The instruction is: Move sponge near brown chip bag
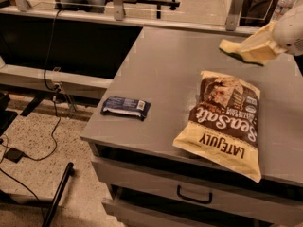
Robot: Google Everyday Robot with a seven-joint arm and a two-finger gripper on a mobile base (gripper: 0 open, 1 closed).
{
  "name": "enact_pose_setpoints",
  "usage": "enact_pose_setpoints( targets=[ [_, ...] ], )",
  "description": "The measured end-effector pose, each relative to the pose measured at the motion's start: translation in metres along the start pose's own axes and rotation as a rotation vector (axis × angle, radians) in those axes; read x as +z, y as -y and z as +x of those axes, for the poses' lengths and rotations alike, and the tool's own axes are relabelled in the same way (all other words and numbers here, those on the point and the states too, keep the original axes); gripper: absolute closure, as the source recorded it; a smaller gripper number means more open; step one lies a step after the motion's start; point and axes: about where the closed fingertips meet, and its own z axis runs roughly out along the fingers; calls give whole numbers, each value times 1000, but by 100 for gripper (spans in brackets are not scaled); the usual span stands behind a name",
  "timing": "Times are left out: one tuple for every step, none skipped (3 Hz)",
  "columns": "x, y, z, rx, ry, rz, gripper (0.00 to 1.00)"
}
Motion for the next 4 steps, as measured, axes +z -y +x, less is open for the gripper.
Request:
enact_pose_setpoints(
  targets=[
    [-37, -47, -6, -27, -18, -18, 100],
    [-49, -96, -9, -62, -47, -52, 100],
    [-40, -130, -14, -127, -48, -104, 100],
    [-31, -152, -20, -172, -22, -125, 87]
  ],
)
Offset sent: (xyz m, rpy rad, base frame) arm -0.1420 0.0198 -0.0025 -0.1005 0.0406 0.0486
